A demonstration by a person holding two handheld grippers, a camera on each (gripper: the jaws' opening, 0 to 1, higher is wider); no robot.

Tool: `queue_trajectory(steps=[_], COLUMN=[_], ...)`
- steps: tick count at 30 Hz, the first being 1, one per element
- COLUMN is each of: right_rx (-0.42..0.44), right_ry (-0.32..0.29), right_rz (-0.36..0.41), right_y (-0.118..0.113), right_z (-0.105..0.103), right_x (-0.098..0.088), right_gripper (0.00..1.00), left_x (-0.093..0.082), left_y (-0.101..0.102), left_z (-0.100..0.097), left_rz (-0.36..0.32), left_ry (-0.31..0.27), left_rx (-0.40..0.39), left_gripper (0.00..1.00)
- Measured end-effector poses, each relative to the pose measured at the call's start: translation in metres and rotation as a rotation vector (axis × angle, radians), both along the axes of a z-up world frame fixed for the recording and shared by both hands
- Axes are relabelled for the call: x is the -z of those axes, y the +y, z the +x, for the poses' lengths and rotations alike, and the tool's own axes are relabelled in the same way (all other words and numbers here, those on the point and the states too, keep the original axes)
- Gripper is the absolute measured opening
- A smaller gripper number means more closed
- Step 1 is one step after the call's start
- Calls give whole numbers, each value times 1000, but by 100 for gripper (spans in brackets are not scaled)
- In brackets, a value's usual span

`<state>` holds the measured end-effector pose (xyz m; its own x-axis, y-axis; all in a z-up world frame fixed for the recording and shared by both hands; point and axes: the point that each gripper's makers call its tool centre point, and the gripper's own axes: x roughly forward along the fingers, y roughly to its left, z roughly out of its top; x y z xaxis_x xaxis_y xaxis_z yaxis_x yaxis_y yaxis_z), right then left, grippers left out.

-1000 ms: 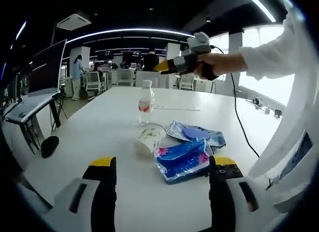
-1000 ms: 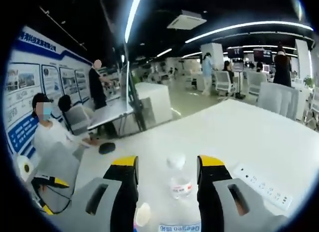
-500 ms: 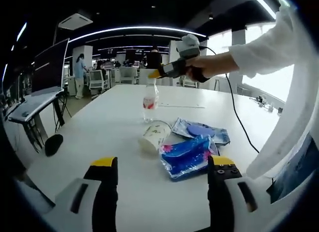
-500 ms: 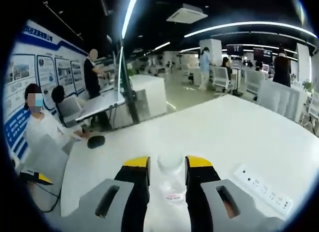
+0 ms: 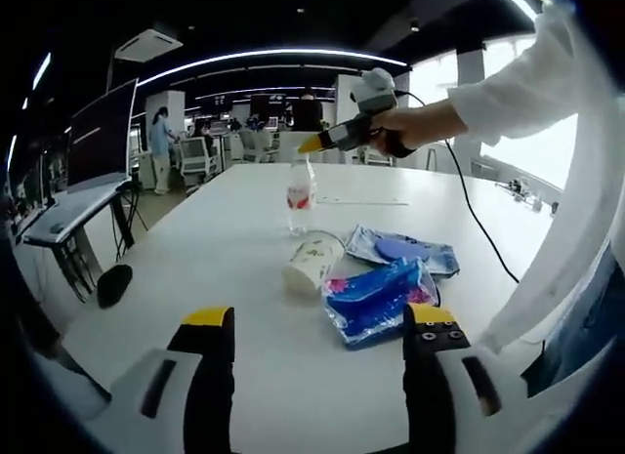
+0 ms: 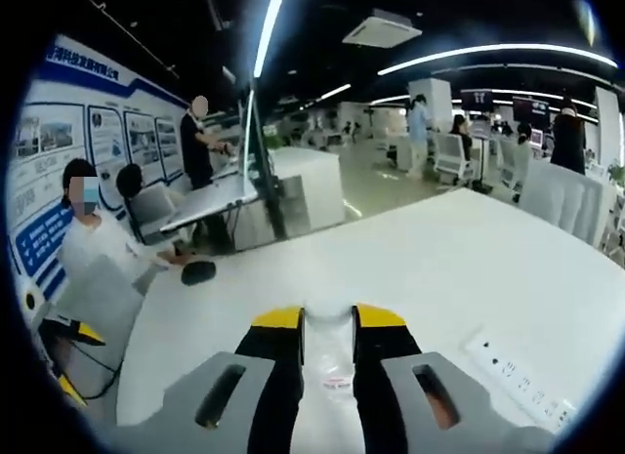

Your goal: Arrange the tabletop items into an orderly group along one side of the table until the central work area is clear of visible clutter.

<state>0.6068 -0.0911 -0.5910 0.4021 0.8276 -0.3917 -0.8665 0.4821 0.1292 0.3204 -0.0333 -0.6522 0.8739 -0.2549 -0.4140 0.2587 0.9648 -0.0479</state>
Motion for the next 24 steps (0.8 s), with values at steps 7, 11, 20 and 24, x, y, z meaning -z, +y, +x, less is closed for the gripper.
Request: queue_trajectory(steps=[7,11,20,24], right_rx=[2,31,58,-27], right_ry=[-73,-34,-30,-33], right_rz=[-50,-32,7,12], right_y=[-2,2,18,21], right_z=[-8,-10,6,8], right_x=[12,20,19,21], right_gripper=[21,30,20,19], left_x=[2,4,7,8], left_y=[-2,-2,0,2], left_z=[-1,-1,-1,-1], left_rz=[15,22,38,41], left_ry=[9,16,32,36], left_rx=[10,12,10,5], left_gripper=[70,70,69,68])
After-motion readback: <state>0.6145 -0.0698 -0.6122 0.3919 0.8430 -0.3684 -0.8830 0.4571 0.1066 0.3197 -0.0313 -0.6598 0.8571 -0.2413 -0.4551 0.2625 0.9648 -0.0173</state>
